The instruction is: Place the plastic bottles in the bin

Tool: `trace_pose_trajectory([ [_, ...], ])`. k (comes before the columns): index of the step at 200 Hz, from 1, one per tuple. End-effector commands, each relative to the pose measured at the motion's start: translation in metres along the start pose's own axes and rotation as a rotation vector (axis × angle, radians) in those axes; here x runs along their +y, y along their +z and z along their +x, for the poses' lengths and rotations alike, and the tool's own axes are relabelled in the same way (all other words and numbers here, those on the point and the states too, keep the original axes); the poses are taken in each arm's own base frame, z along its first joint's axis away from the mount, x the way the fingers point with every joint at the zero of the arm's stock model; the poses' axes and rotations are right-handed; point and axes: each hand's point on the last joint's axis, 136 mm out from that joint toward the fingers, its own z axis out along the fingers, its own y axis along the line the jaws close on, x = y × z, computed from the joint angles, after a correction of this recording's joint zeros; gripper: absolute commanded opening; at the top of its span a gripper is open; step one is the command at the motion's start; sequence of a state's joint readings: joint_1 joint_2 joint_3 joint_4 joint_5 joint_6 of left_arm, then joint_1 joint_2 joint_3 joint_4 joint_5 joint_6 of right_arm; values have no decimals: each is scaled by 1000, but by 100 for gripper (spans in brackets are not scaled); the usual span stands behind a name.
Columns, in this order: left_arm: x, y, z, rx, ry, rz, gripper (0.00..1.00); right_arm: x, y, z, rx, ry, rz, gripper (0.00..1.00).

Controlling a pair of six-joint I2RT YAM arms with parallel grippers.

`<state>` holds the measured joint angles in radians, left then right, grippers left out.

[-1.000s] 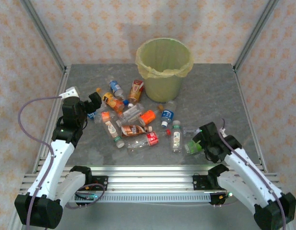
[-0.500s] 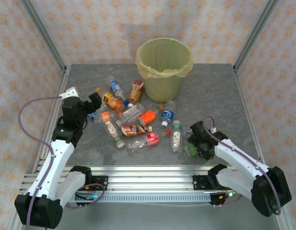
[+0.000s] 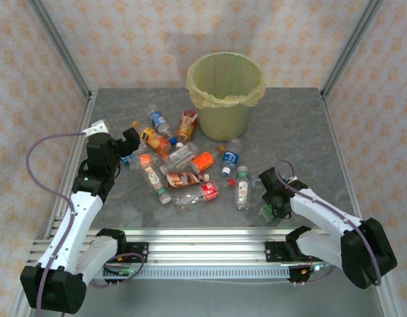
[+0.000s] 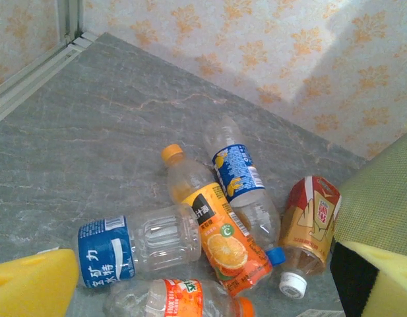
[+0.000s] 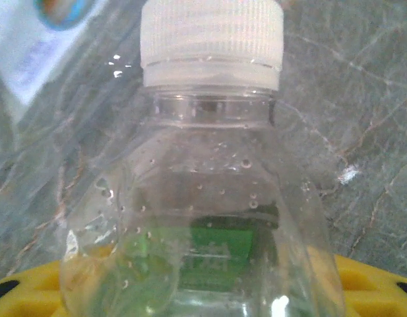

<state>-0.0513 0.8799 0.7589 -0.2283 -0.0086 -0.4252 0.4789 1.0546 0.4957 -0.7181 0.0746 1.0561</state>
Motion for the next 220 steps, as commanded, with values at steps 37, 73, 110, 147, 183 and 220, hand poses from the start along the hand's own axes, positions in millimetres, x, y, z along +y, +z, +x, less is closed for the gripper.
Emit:
trace_pose_trajectory([
  [37,9,-1,-6,-16,8,-52,100,4,-77,-52,-187,-84,-21,42],
  [73,9,0,-6,-19,-7,-58,100,51,-147,-97,-328,-193,-145,42],
  [110,9,2,-3,-11,-21,-53,100,139,-219,-143,-478,-326,-334,42],
  [147,6,1,-6,1,-15,-49,100,237,-270,-177,-577,-450,-468,43],
  [183,4,-2,-10,-9,-16,-41,100,324,-285,-201,-622,-535,-530,45],
  [220,0,-1,-12,-2,-7,-33,100,395,-281,-219,-620,-572,-608,45],
])
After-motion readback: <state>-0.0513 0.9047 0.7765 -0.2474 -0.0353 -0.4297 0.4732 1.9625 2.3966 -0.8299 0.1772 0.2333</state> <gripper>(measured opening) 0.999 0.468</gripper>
